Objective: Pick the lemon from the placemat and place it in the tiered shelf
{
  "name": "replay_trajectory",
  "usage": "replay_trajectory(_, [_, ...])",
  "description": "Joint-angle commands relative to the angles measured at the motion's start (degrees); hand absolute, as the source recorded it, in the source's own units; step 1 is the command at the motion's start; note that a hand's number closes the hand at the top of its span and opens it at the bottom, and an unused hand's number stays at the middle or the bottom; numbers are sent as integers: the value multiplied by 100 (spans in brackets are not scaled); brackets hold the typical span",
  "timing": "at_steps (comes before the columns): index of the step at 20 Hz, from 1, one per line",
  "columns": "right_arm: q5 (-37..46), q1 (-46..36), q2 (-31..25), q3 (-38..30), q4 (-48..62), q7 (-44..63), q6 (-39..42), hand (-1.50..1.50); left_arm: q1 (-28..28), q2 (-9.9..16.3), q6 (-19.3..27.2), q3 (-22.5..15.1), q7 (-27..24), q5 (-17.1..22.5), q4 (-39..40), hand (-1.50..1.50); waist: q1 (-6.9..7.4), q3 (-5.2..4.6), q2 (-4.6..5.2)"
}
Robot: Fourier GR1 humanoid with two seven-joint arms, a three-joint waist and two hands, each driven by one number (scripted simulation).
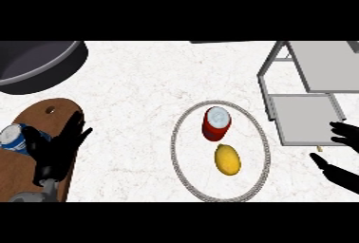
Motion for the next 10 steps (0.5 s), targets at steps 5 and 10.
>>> replay_trajectory(5, [-494, 1064, -656, -52, -1868, 822, 1029, -150, 246, 78, -309, -80, 321, 14, 33, 0, 252, -36, 27])
replay_trajectory(10, [-410, 1129, -914, 199, -3073, 2178, 1121, -150, 0, 92, -339, 5, 462, -43, 194, 0, 282, -40, 49])
